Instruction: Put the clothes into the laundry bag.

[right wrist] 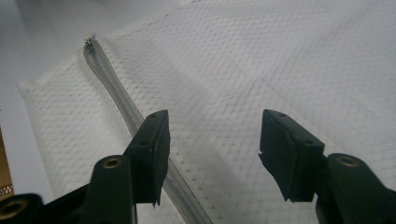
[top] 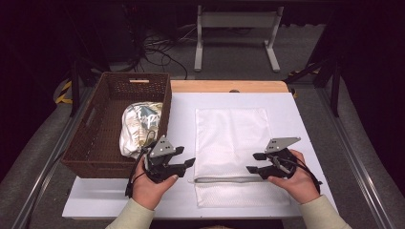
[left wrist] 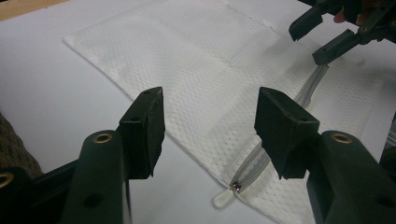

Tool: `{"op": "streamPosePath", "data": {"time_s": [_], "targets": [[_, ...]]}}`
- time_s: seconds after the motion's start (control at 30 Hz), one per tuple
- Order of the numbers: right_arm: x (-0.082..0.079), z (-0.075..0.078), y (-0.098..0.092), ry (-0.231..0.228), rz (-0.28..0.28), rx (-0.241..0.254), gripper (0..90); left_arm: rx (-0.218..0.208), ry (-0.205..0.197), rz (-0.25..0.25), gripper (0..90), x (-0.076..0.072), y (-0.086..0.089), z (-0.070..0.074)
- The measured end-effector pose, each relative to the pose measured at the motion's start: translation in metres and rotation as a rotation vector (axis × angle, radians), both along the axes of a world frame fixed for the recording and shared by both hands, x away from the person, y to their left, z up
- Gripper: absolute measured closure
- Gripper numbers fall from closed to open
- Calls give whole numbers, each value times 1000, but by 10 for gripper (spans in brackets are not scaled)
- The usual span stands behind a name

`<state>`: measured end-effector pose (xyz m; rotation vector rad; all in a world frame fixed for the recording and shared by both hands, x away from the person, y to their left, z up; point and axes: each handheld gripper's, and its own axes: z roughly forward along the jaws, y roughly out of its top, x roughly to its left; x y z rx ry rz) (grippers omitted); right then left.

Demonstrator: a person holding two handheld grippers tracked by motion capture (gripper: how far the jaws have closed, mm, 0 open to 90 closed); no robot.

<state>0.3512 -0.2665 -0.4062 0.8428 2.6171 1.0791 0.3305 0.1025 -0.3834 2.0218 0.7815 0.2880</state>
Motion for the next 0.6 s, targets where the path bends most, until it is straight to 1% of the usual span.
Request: {"op": "streamPosePath", "data": {"time_s": [0.23,0.37,0.47,0.6], "targets": [[2,-7,11,14,33,-30,385,-7,8,14,430,0,3,-1],[2,-12,18,26,55,-54,353,3,5,7,426,1,2,-1],[2,-15,23,24,69,-66,338,-5,6,9,425,1,3,-1],[2,-17,26,14,77,-79,326,-5,6,10,423,1,3,-1]]}}
